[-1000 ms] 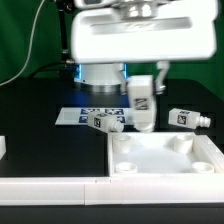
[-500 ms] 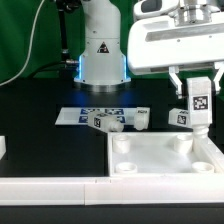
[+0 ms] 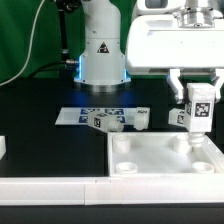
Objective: Assemble one leg
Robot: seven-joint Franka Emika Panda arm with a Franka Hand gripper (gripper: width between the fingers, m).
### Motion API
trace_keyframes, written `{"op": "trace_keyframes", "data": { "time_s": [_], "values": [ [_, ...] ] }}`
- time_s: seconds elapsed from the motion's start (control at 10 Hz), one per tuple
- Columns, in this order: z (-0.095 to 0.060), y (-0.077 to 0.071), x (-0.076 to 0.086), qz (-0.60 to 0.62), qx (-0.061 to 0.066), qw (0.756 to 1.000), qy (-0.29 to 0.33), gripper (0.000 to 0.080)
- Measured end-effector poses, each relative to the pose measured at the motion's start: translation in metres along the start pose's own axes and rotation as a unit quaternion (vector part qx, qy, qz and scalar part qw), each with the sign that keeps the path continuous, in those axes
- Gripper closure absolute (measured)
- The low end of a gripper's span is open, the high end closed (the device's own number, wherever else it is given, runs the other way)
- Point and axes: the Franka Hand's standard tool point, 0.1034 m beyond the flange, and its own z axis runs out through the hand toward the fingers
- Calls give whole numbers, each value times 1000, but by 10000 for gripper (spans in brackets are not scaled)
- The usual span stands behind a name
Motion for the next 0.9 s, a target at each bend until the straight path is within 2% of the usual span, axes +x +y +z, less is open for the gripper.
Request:
{"op": "trace_keyframes", "data": {
  "time_s": [0.3, 0.6, 0.9],
  "values": [
    [1, -1, -2, 0, 0, 1000, -2, 512],
    [16, -13, -8, 2, 2, 1000, -9, 512],
    [25, -15, -15, -6, 0, 1000, -12, 512]
  ]
}}
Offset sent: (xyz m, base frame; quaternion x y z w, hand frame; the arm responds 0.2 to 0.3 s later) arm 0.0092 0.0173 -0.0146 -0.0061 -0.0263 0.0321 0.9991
